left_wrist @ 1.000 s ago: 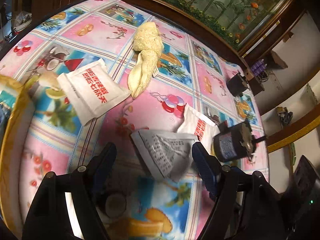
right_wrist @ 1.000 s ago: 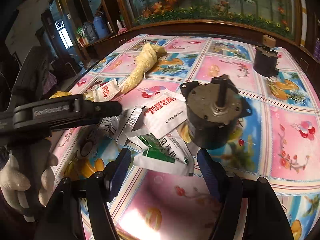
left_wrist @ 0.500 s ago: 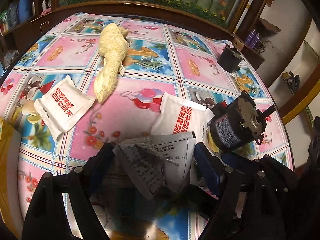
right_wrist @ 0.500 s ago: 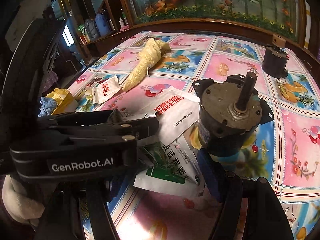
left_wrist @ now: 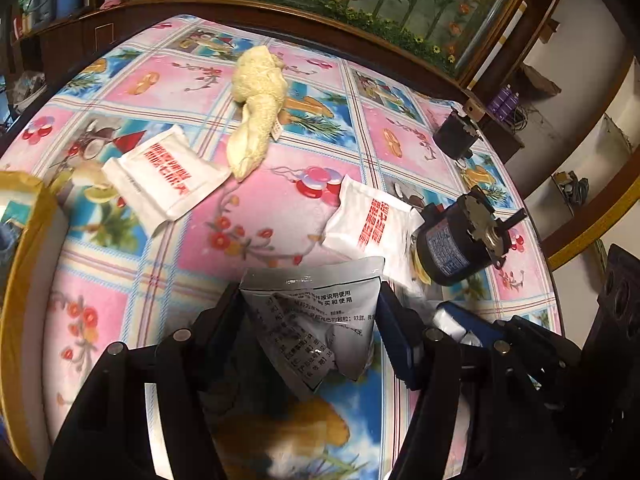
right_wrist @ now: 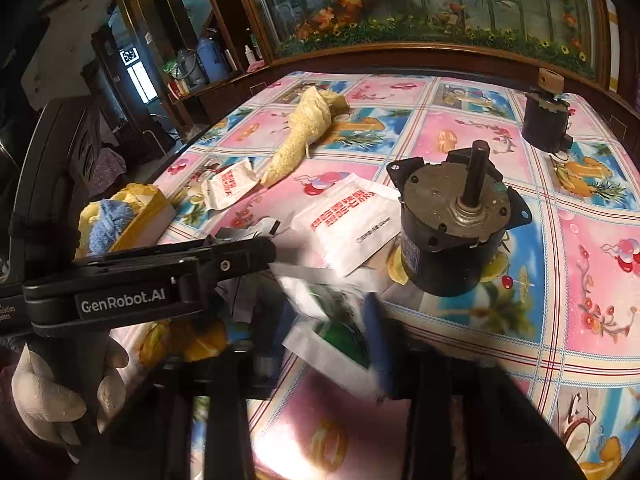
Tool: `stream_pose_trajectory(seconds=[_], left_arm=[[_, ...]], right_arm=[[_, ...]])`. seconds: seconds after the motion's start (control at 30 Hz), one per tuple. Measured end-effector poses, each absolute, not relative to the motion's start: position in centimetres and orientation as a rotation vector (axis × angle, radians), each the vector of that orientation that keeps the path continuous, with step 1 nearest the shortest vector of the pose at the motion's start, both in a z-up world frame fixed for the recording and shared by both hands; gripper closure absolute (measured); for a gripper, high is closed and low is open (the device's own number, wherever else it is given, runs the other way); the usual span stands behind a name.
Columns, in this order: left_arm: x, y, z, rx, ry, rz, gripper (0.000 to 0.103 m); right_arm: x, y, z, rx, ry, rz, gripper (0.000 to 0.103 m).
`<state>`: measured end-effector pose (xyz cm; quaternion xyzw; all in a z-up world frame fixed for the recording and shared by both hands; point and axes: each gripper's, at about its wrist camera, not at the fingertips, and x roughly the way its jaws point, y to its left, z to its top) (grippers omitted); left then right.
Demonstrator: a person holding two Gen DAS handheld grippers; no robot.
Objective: Organize soft objects
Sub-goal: 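Grasp the grey printed packet with the left tool while the right tool grasps the green-printed packet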
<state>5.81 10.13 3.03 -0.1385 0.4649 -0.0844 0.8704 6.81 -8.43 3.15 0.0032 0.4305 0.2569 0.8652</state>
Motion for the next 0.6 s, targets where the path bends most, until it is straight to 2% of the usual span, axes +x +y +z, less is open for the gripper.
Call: stream_pose_trajectory(seconds=[0.2,0.27,0.3,0.33,0.47,0.57,0.6], left_arm=[[3.2,11.5,4.0,-0.335,0.944,-0.18,0.039],[2.6,11.8,4.1,-0.344,0.938,-0.179,0.039],[2.3,11.9,4.2,-0.345,0.938,-0.177,0.039],[2.2,12.0,4.1,-0.346,0.94,-0.174,0.039],[2.4,11.9,3.0,-0.351,0.965,-0.162,0.039],[2.4,11.9,2.2,-0.36,0.98,-0.16,0.039],[2.3,11.8,2.3,-0.353,0.974,-0.159,0.039]], right_arm=[[5.8,-8.5,3.2,-0.028,0.902,0.553,0.071],[5.7,-8.5,3.2,-0.042,0.895,0.54,0.057],[5.7,-8.5,3.1,-0.045,0.896,0.533,0.043],[5.8,-8.6,3.0,-0.045,0.89,0.526,0.04],[6.6,-8.6,2.4,-0.017,0.916,0.53,0.041],[6.9,-9.0,2.2,0.015,0.928,0.539,0.051],[6.8,-8.9,2.2,0.011,0.925,0.545,0.059]])
